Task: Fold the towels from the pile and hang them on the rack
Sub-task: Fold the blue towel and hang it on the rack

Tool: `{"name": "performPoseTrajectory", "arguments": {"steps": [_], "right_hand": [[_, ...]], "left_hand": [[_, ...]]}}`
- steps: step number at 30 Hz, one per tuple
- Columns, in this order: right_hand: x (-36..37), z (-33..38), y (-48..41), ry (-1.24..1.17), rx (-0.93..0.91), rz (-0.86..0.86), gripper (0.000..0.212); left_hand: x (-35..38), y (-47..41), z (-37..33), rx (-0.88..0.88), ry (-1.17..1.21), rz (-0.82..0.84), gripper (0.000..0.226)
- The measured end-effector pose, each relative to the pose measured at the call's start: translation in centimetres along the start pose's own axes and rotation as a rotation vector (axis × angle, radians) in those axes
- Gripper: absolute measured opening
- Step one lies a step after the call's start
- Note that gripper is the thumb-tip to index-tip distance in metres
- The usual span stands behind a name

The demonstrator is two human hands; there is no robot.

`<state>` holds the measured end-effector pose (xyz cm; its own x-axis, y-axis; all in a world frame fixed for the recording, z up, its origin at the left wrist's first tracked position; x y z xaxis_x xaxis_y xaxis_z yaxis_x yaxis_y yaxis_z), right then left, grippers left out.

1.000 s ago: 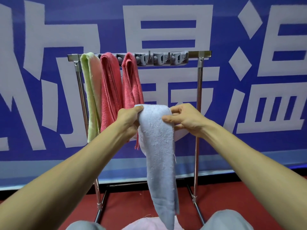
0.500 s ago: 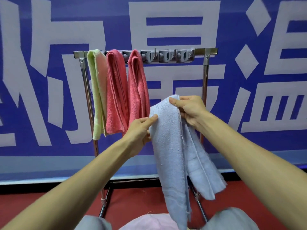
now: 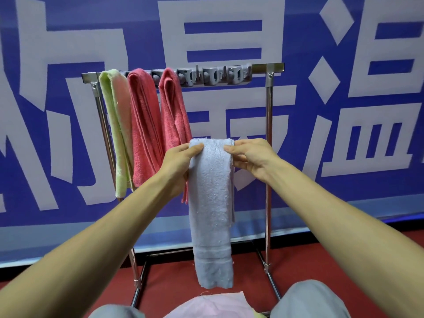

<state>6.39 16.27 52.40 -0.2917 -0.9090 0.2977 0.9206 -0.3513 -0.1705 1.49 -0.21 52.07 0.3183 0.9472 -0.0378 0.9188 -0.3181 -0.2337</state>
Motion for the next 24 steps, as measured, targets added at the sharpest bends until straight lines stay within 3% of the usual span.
{"name": "performPoseTrajectory", "arguments": {"steps": [5,9,12,16,24], "right_hand": [[-1.0,0.7,0.2,0.157,-0.077,-0.042,0.019],[-2.2,2.5,-0.4,0.327,-0.23,-0.12,0.023],[-0.2,2.1,-1.0,0.366,-0.184,0.044,0.025],[4.2,-0.1,-0.4,0.202,0.027,0.387,0.029],[5.0,-0.2,-0.3,0.038,0.089,0.571,0.028]], "left_hand": [[0.2,-0.9,-1.3,0.045,-0.087,0.007,0.015],[0.6,-1.2,-2.8,0.136,-0.324,0.132,0.015],[1.5,-0.5,-3.7,0.174,-0.491,0.256,0.017],[2.1,0.1,-4.9,0.188,-0.468,0.333,0.022],[1.5,-1.3,-6.0,0.191,-0.333,0.332,0.027]]}}
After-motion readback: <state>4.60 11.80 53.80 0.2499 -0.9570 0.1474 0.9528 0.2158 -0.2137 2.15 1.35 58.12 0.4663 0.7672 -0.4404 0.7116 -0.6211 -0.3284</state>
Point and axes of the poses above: each hand's wrist, its own y-axis away from the middle knuckle, its own x-axis out of the palm, z = x × y, the point moved 10 cm from there along -y, towards the middle knuckle, and after that the axes turned 10 degrees about -y, right-handed, at the moved point
